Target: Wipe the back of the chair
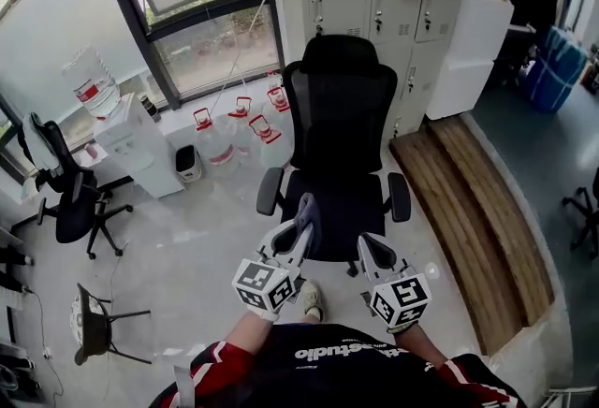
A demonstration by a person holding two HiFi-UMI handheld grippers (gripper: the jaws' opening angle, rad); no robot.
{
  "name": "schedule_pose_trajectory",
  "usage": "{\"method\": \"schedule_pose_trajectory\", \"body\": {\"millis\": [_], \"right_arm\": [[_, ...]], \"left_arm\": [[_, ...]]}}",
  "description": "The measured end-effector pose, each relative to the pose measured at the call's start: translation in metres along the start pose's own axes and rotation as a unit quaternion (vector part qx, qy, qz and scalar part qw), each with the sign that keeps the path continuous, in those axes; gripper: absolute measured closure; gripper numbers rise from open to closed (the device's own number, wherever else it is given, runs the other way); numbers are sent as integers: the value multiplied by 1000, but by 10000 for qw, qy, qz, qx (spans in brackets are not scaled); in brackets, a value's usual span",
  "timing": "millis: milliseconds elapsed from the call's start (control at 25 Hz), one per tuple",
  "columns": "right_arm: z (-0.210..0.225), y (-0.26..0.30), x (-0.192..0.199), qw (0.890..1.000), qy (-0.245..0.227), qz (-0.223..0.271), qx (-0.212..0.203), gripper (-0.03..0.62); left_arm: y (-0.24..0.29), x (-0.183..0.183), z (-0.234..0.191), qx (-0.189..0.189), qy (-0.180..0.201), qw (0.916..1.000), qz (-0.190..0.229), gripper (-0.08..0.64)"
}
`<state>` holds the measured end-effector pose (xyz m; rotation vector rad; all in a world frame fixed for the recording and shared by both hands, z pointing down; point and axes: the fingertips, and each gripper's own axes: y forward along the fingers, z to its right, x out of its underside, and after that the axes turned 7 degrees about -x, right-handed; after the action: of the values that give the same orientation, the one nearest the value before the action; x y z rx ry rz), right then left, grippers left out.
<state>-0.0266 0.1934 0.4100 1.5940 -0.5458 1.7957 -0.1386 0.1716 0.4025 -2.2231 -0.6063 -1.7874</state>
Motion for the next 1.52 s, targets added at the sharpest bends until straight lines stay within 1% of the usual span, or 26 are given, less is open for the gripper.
{"method": "schedule_pose_trajectory", "body": {"millis": [120,240,320,440,520,600,680,760,960,1200,1360,1520], "right_arm": [[12,50,-25,10000,-90,9,-29,578],[27,93,-47,9999,-153,-5,77,578],[34,120,-57,9998,-155,-48,131,578],[44,154,-71,9995,-219,-77,236,578],[54,173,-80,9991,-260,-67,333,578],[62,189,-84,9987,-253,-70,436,578],[69,199,-83,9983,-238,-107,513,578],[77,205,-83,9979,-258,-167,568,578],[94,218,-78,9974,-217,-171,664,578],[110,235,-72,9979,-120,-179,607,578],[136,243,-76,9981,-86,-88,610,578],[174,250,-84,9974,20,29,718,578]], "left_arm": [[30,-30,-40,34,-18,9999,133,500],[58,-54,-73,155,-41,9997,189,500],[73,-66,-96,201,-120,9995,216,500],[93,-80,-126,248,-194,9991,280,500],[108,-87,-143,281,-116,9991,303,500],[123,-86,-158,279,-9,9993,237,500],[134,-83,-168,302,-58,9994,167,500],[142,-82,-173,364,-138,9991,152,500],[160,-77,-179,471,-154,9987,111,500],[180,-69,-184,511,-239,9984,-7,500],[205,-69,-178,589,-200,9981,-49,500],[248,-71,-167,805,-186,9964,-164,500]]}}
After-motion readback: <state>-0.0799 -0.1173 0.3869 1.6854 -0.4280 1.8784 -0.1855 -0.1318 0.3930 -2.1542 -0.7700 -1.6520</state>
